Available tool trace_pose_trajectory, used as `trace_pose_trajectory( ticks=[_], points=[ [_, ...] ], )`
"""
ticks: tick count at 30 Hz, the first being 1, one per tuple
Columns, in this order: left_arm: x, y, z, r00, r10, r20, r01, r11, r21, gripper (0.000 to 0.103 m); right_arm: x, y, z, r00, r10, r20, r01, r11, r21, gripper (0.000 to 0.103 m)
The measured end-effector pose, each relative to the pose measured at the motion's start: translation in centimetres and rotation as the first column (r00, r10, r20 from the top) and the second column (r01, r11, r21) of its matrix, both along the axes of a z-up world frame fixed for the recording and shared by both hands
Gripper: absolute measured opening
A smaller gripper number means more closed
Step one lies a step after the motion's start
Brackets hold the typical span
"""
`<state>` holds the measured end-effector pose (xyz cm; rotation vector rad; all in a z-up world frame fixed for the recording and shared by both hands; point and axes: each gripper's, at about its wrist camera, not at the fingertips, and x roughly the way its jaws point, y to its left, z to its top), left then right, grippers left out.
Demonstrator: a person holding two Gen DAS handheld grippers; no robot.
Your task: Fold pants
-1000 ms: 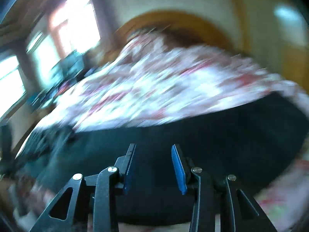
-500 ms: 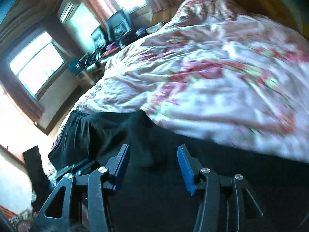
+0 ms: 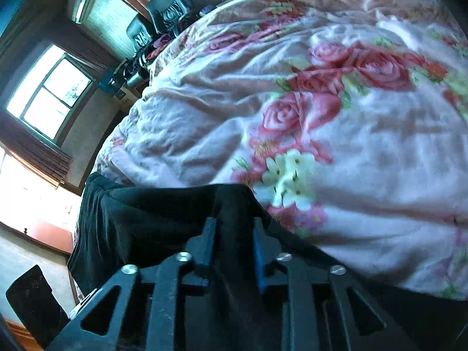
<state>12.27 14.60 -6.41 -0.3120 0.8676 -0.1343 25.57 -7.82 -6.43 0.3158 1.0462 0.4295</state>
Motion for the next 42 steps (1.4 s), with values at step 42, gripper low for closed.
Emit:
trace_pose_trajectory(
  ticks=[42],
  points=[
    [5.7, 8.3, -0.3, 0.947, 0.306, 0.102, -0.320, 0.931, 0.177, 0.002, -3.8, -1.1, -2.5, 0.988, -0.075, 0.135, 0.107, 0.964, -0.242, 0.013]
  ],
)
